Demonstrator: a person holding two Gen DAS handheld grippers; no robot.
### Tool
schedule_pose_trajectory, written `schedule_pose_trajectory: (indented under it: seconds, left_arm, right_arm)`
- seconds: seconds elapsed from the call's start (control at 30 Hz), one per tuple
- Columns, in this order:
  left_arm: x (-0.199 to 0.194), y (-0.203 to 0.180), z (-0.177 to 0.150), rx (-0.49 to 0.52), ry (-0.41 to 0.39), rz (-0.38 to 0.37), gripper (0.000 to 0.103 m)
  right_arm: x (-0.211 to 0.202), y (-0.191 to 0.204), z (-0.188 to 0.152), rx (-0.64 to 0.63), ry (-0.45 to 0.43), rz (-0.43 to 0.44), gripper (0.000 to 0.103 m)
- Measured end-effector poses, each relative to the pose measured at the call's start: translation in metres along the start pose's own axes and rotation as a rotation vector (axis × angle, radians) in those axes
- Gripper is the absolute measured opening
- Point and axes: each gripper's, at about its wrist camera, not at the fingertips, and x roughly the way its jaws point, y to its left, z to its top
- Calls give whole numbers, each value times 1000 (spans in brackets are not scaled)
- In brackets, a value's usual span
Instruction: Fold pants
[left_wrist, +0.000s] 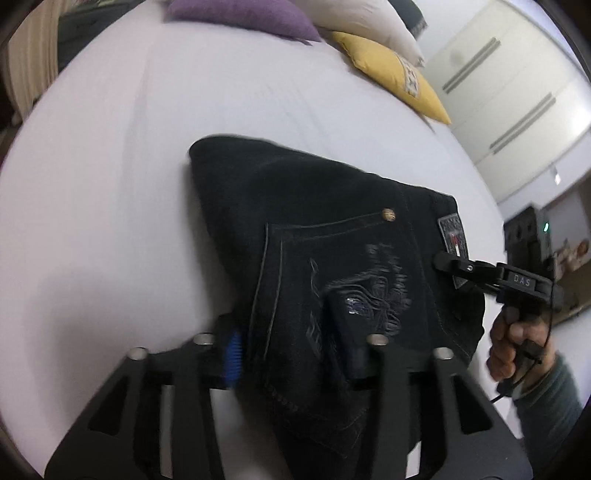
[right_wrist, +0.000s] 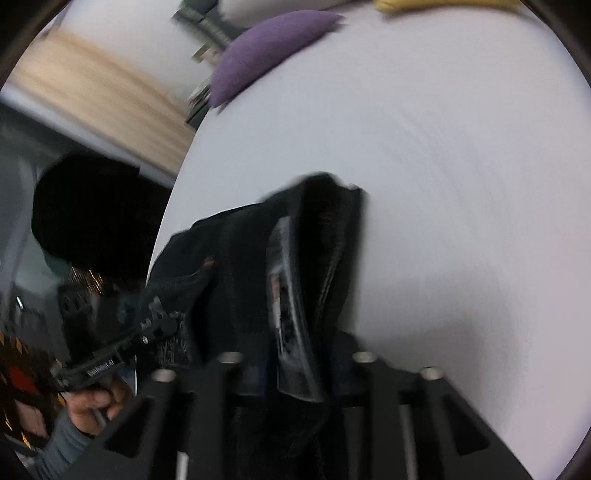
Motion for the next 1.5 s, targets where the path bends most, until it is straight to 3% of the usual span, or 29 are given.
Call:
schedule_pose_trajectory:
  seconds: [0.07, 0.13, 0.23, 0.27, 0.33, 0.43, 0.5, 0.57, 0.67, 0.77, 0.87, 0.93, 1.13, 1.3, 1.5]
  left_arm:
    - [-10, 12, -4, -11, -23, -27, 45]
    - [-27, 11, -8, 5, -47, 41, 49]
    - [-57, -15, -26, 72, -142, 114, 68]
    - [-78, -26, -38, 113, -186, 172, 77]
    - [-119, -57, -57, 210, -301, 288, 83]
    - [-178, -101, -92, 270, -505, 394, 103]
    - [-222, -124, -122, 285, -642, 446, 103]
    - [-240, -163, -145, 314, -740, 522, 103]
    - [-277, -203, -179, 378, -864, 629, 103]
    - [-305, -225, -208, 405, -874, 645, 103]
    - [-324, -235, -234, 375, -833, 634, 103]
    - [-337, -237, -248, 351, -775, 578, 103]
    - [-348, -231, -272, 221, -614, 563, 103]
    - [-335, -222, -287, 152, -502, 528, 103]
    - [-295, -216, -291, 130, -425, 537, 103]
  right_arm:
    - [-10, -10, -8, 34, -37, 57, 45]
    - [-31, -9, -20, 29, -83, 13, 55]
    - [-71, 6, -44, -12, -171, -52, 69]
    - [-85, 15, -53, -40, -202, -86, 70]
    - [-116, 37, -72, -112, -278, -151, 73]
    - [-158, 84, -105, -227, -417, -221, 88]
    - [-189, 123, -134, -316, -531, -264, 103]
    - [-207, 166, -152, -404, -650, -285, 103]
    - [-228, 214, -173, -497, -743, -312, 103]
    - [-253, 245, -208, -544, -831, -362, 103]
    - [-270, 258, -237, -554, -851, -350, 103]
    - [-277, 264, -249, -525, -820, -335, 103]
    - [-288, 272, -276, -413, -722, -354, 103]
    - [-277, 273, -296, -355, -652, -446, 103]
    - [-252, 271, -308, -349, -551, -512, 103]
